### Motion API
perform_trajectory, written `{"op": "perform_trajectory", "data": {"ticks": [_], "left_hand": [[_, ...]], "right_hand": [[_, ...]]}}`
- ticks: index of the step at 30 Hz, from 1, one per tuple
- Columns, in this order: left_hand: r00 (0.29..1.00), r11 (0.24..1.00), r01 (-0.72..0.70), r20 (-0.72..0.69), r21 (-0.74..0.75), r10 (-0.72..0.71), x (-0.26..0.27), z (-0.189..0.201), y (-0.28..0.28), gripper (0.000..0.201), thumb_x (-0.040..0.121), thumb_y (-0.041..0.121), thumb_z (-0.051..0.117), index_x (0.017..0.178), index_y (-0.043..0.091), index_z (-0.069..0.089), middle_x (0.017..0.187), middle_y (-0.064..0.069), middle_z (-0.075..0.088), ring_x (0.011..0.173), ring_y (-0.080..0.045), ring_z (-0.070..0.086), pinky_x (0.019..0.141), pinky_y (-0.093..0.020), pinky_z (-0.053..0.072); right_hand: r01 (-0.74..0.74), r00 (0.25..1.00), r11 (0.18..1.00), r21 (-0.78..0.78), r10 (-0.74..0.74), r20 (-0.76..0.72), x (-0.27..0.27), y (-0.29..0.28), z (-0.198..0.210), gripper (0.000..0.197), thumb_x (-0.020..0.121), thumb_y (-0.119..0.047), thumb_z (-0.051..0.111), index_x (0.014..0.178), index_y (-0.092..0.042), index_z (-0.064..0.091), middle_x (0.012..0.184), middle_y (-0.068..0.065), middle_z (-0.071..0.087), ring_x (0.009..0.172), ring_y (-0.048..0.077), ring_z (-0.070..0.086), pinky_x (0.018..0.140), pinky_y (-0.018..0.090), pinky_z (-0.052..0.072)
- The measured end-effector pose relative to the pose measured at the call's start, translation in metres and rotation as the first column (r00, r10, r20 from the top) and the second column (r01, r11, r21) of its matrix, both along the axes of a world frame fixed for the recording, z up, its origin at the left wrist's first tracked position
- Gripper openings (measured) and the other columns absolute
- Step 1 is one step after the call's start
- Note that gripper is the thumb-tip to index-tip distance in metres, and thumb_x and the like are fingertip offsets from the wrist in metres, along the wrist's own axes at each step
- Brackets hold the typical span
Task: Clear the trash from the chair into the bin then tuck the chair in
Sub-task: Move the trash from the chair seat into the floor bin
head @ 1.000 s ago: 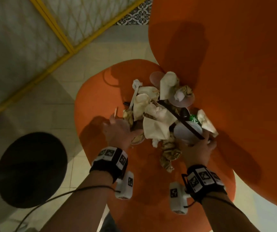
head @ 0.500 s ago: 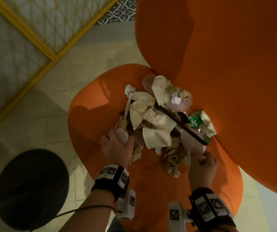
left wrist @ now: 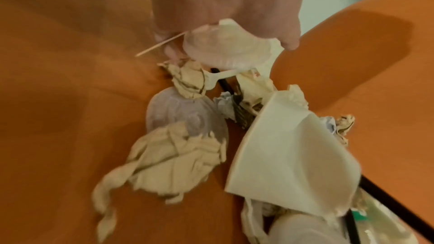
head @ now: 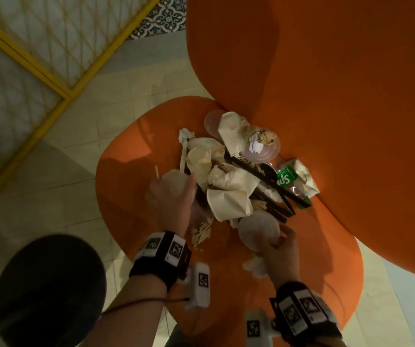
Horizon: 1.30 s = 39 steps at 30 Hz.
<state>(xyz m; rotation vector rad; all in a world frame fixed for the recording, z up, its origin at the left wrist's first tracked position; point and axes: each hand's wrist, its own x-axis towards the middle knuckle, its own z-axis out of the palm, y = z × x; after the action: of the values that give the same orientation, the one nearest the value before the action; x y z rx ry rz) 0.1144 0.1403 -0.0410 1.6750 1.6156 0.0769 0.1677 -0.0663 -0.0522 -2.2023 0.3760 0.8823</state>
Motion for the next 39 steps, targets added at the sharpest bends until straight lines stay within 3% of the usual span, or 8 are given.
{"op": "perform_trajectory", "data": {"ticks": [5, 11, 16, 20, 24, 27, 32, 39], "left_hand": [[0.976, 0.982, 0.178, -0.117, -0.058, -0.183, 0.012, -0.019, 0.021, 0.076, 0.081, 0.059, 0.056, 0.137, 0.013, 0.034, 0.141, -0.019, 0.036, 0.128, -0.039, 0.035, 0.105, -0.048, 0.032], [0.989, 0.965, 0.125, -0.042, -0.232, -0.139, 0.011, -0.022, 0.037, 0.098, 0.052, 0.053, 0.084, 0.13, 0.009, 0.044, 0.131, -0.011, 0.051, 0.12, -0.032, 0.051, 0.097, -0.049, 0.047], [0.977, 0.962, 0.201, -0.029, -0.188, -0.21, 0.01, -0.019, 0.036, 0.072, 0.059, 0.036, 0.087, 0.115, 0.007, 0.051, 0.116, -0.01, 0.058, 0.111, -0.031, 0.056, 0.085, -0.037, 0.048], [0.974, 0.953, 0.222, 0.005, -0.208, -0.225, 0.007, -0.017, 0.029, 0.077, 0.065, 0.031, 0.085, 0.126, 0.002, 0.049, 0.128, -0.012, 0.056, 0.117, -0.03, 0.053, 0.084, -0.033, 0.043], [0.977, 0.951, 0.213, 0.058, -0.223, -0.205, 0.002, -0.019, 0.027, 0.038, 0.065, 0.025, 0.085, 0.088, 0.009, 0.058, 0.09, -0.004, 0.06, 0.093, -0.026, 0.058, 0.07, -0.027, 0.04], [0.976, 0.952, 0.214, 0.09, -0.22, -0.198, -0.002, -0.013, 0.024, 0.038, 0.067, 0.025, 0.084, 0.068, 0.017, 0.046, 0.072, 0.003, 0.049, 0.079, -0.02, 0.052, 0.058, -0.027, 0.038], [0.99, 0.975, 0.087, 0.124, -0.205, -0.062, -0.008, 0.0, 0.022, 0.056, 0.068, 0.035, 0.082, 0.11, 0.008, 0.057, 0.101, -0.002, 0.055, 0.092, -0.018, 0.053, 0.073, -0.03, 0.041], [0.996, 0.955, -0.078, 0.024, -0.286, 0.089, -0.031, 0.005, -0.024, 0.063, 0.072, 0.034, 0.079, 0.12, 0.002, 0.053, 0.119, -0.011, 0.057, 0.103, -0.024, 0.055, 0.078, -0.03, 0.04]], "right_hand": [[-0.11, 0.994, 0.987, -0.113, 0.112, 0.012, 0.006, 0.018, -0.004, 0.083, 0.075, -0.034, 0.076, 0.142, -0.018, 0.03, 0.139, 0.013, 0.031, 0.12, 0.036, 0.047, 0.092, 0.044, 0.046], [-0.228, 0.971, 0.963, -0.144, 0.236, 0.04, 0.008, 0.027, -0.015, 0.063, 0.077, -0.037, 0.072, 0.133, -0.022, 0.046, 0.135, 0.012, 0.039, 0.112, 0.035, 0.053, 0.085, 0.039, 0.048], [-0.213, 0.967, 0.972, -0.101, 0.224, 0.122, 0.006, 0.025, -0.015, 0.047, 0.075, -0.035, 0.073, 0.116, -0.021, 0.054, 0.113, 0.006, 0.061, 0.093, 0.025, 0.059, 0.071, 0.033, 0.048], [-0.201, 0.97, 0.978, -0.055, 0.206, 0.131, 0.006, 0.019, -0.014, 0.049, 0.08, -0.03, 0.071, 0.124, -0.017, 0.053, 0.113, 0.007, 0.065, 0.095, 0.025, 0.061, 0.071, 0.031, 0.045], [-0.226, 0.962, 0.97, -0.085, 0.236, 0.136, 0.006, 0.018, -0.017, 0.054, 0.079, -0.034, 0.07, 0.127, -0.018, 0.053, 0.118, 0.009, 0.062, 0.102, 0.029, 0.06, 0.075, 0.035, 0.049], [-0.229, 0.961, 0.971, -0.066, 0.237, 0.144, 0.009, 0.02, -0.014, 0.043, 0.081, -0.025, 0.068, 0.12, -0.015, 0.055, 0.104, 0.005, 0.062, 0.086, 0.023, 0.056, 0.068, 0.032, 0.044], [-0.18, 0.972, 0.983, -0.021, 0.181, 0.15, 0.016, 0.018, -0.007, 0.041, 0.078, -0.02, 0.071, 0.115, -0.013, 0.054, 0.095, 0.001, 0.059, 0.082, 0.018, 0.054, 0.067, 0.032, 0.044], [-0.131, 0.978, 0.988, 0.086, 0.114, 0.173, 0.014, -0.001, 0.0, 0.061, 0.077, -0.015, 0.075, 0.131, -0.022, 0.048, 0.103, -0.002, 0.056, 0.093, 0.018, 0.054, 0.072, 0.031, 0.045]]}}
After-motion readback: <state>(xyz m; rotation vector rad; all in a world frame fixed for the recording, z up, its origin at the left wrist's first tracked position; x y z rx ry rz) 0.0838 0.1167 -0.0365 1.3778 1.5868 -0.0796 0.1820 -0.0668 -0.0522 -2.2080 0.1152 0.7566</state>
